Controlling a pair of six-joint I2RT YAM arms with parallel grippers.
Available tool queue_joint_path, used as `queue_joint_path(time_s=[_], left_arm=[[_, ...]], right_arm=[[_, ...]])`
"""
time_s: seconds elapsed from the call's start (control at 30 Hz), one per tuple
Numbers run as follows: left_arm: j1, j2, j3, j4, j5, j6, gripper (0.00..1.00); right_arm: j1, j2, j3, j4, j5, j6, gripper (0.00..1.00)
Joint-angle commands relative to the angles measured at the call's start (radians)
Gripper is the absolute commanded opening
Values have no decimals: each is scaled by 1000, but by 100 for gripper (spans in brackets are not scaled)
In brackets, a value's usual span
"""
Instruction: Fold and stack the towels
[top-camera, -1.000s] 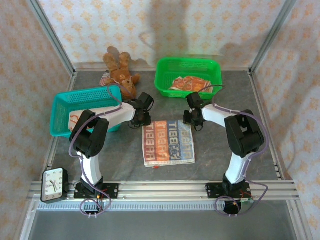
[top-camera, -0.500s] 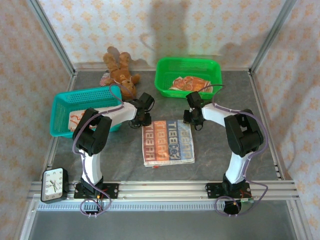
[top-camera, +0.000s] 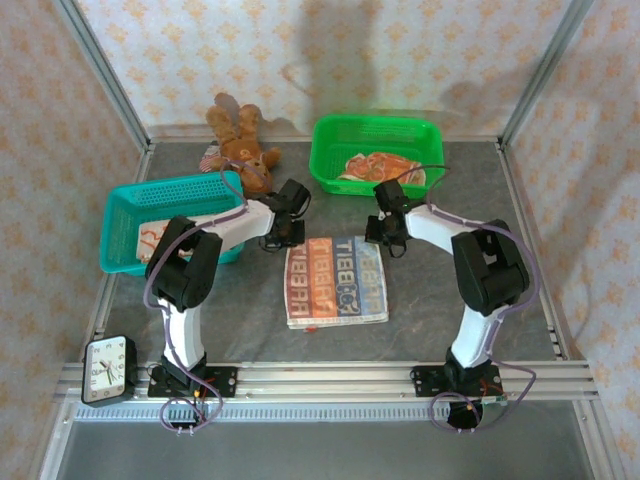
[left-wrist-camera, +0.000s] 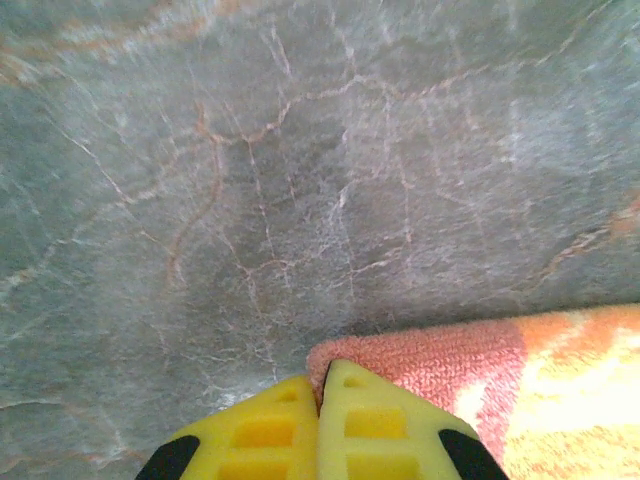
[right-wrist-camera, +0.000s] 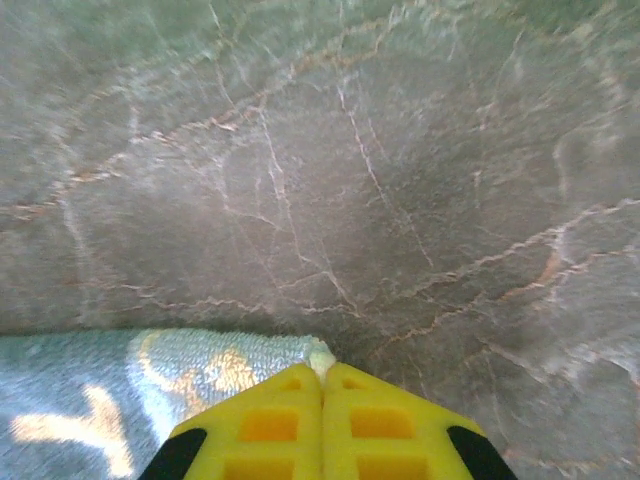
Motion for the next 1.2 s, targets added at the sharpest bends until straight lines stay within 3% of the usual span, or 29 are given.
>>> queue_joint_path(time_s=[0.0,0.37,0.7,0.73,0.77,0.8,0.83,0.87,1.03,1.17], left_arm=[[9,-113,15,-37,-68,47,0],[-35,-372,-270,166,-61,26,0],[-171,-626,-576,276,-153,-64,0],[-186,-655,-605,287,-151,-83,5],[-201,-678,-630,299,-143,-96,20],[-219,-702,-651,307,-144,-112,43],[-233,-723,-663,300,-151,-127,61],[-242,-735,-666,286,-152,-144,67],[-248,-774,-659,215,-111,-194,69],[-246,-748,-643,177,-110,-224,65]], right_arm=[[-8,-113,-28,33,22,-11,0],[11,-387,-258,111,-17,36,0],[183,-694,-547,120,99,144,1],[208,-717,-568,120,111,163,13],[229,-730,-580,113,124,179,28],[254,-742,-586,99,140,196,41],[274,-754,-587,78,159,213,49],[284,-763,-585,59,171,222,51],[289,-793,-559,-11,191,239,54],[290,-726,-519,-41,210,244,51]])
